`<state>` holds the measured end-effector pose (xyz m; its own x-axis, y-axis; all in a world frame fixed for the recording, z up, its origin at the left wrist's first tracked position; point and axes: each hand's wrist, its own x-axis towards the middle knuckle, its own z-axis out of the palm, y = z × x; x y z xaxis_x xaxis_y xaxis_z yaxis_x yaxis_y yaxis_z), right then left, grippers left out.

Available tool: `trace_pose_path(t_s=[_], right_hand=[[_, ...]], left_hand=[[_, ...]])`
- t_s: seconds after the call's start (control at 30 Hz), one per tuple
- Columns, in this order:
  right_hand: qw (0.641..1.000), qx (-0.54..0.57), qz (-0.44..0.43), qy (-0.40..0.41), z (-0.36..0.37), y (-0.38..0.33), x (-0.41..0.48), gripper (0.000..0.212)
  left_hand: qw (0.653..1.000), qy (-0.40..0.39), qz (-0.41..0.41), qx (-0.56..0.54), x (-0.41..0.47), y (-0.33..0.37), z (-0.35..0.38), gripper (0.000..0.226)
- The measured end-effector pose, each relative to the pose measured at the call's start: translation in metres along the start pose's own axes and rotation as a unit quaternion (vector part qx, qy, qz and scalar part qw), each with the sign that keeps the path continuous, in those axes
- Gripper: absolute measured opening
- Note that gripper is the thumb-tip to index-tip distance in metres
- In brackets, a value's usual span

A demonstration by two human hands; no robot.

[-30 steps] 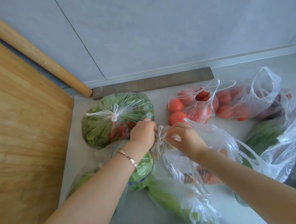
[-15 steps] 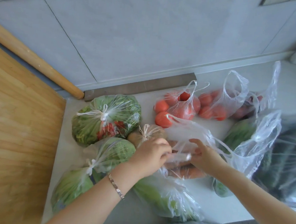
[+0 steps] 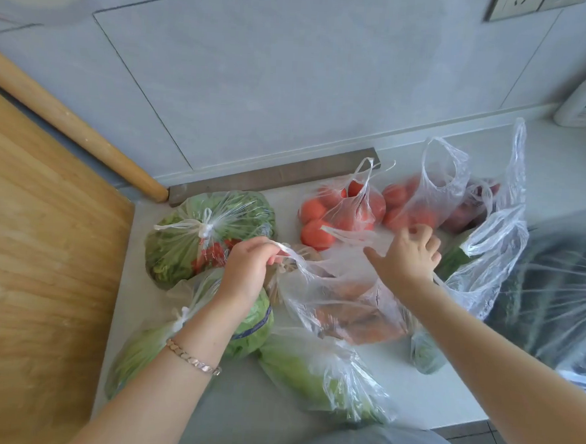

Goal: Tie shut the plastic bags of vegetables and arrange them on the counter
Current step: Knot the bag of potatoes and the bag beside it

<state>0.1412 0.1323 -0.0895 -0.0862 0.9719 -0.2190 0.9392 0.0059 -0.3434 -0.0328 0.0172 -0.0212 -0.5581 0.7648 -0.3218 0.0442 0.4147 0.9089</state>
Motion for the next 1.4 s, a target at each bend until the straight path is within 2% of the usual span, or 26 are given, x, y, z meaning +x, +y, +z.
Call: trace_pose_path(t_s=[0.03,0.1,0.17,0.2,0.23,0.3,0.37,0.5,0.6,0.67,0.73,0.83,0.87,0.9,0.93,0.97,1.03,1.1,1.17,1.2,1.27,1.3,1.37,1.4], right_hand=[[0.999,-0.006,0.004,-0.05,-0.003,0.002,0.004,0.045],[0.987,0.119,-0.022,-0.105,-0.009,0.004,0.008,0.045],[0.947,0.292,-0.049,-0.126,-0.021,0.005,-0.004,0.047],[0.927,0.348,-0.065,-0.128,-0.026,0.007,-0.012,0.045],[0.905,0.397,-0.075,-0.132,-0.028,0.01,-0.019,0.043],[0.868,0.471,-0.068,-0.142,-0.022,0.015,-0.03,0.039],[0.836,0.529,-0.026,-0.144,-0.016,0.018,-0.04,0.039],[0.817,0.562,0.04,-0.121,-0.006,0.021,-0.049,0.037],[0.812,0.571,0.069,-0.103,-0.004,0.027,-0.048,0.045],[0.804,0.584,0.066,-0.094,-0.003,0.03,-0.046,0.054],[0.788,0.606,0.066,-0.088,-0.002,0.031,-0.045,0.06],[0.783,0.611,0.073,-0.09,-0.001,0.029,-0.045,0.051],[0.796,0.594,0.072,-0.091,0.0,0.027,-0.046,0.045],[0.81,0.575,0.065,-0.095,-0.001,0.025,-0.048,0.04],[0.824,0.555,0.051,-0.1,0.001,0.024,-0.049,0.039],[0.836,0.537,0.039,-0.107,0.002,0.023,-0.051,0.038],[0.851,0.512,0.017,-0.115,0.002,0.021,-0.054,0.037],[0.859,0.501,0.012,-0.104,0.0,0.02,-0.054,0.038],[0.855,0.51,0.04,-0.081,-0.001,0.02,-0.053,0.038],[0.84,0.533,0.067,-0.073,0.0,0.022,-0.052,0.038],[0.819,0.564,0.086,-0.062,0.0,0.025,-0.052,0.04],[0.821,0.565,0.065,-0.052,0.0,0.024,-0.052,0.043],[0.815,0.577,0.02,-0.053,0.001,0.018,-0.052,0.048],[0.798,0.599,0.017,-0.069,0.002,0.014,-0.052,0.049]], left_hand=[[1.0,-0.002,-0.019,-0.004,0.001,0.002,-0.002,0.035],[0.994,-0.048,-0.038,-0.093,0.004,0.007,-0.008,0.031],[0.954,-0.132,-0.037,-0.265,0.002,0.013,-0.012,0.018],[0.933,-0.165,-0.031,-0.318,0.001,0.014,-0.013,0.011],[0.926,-0.187,-0.022,-0.327,0.0,0.011,-0.01,0.022],[0.94,-0.211,-0.01,-0.267,0.0,-0.002,0.0,0.046],[0.965,-0.177,-0.011,-0.193,-0.002,-0.018,0.014,0.058],[0.983,0.018,0.002,-0.182,-0.007,-0.043,0.028,0.035],[0.979,0.094,0.051,-0.172,-0.014,-0.054,0.032,0.042],[0.988,0.053,0.063,-0.134,-0.019,-0.059,0.032,0.045],[0.998,-0.04,0.048,-0.028,-0.02,-0.067,0.032,0.051],[0.983,-0.128,0.036,0.123,-0.016,-0.072,0.036,0.069],[0.983,-0.13,0.037,0.127,-0.015,-0.068,0.039,0.063],[0.983,-0.128,0.043,0.122,-0.014,-0.063,0.042,0.047],[0.986,-0.132,0.042,0.094,-0.015,-0.057,0.047,0.028],[0.988,-0.144,0.018,0.043,-0.016,-0.05,0.052,0.02],[0.975,-0.187,-0.035,-0.112,-0.011,-0.045,0.064,0.033],[0.943,-0.192,-0.085,-0.26,-0.006,-0.043,0.075,0.037],[0.909,-0.144,-0.119,-0.373,0.003,-0.047,0.08,0.038],[0.894,-0.114,-0.137,-0.41,0.005,-0.048,0.081,0.039],[0.87,-0.078,-0.181,-0.452,0.01,-0.057,0.078,0.038],[0.862,-0.07,-0.199,-0.46,0.011,-0.06,0.077,0.035],[0.863,-0.074,-0.223,-0.446,0.011,-0.063,0.076,0.03],[0.868,-0.083,-0.234,-0.429,0.012,-0.063,0.077,0.03]])
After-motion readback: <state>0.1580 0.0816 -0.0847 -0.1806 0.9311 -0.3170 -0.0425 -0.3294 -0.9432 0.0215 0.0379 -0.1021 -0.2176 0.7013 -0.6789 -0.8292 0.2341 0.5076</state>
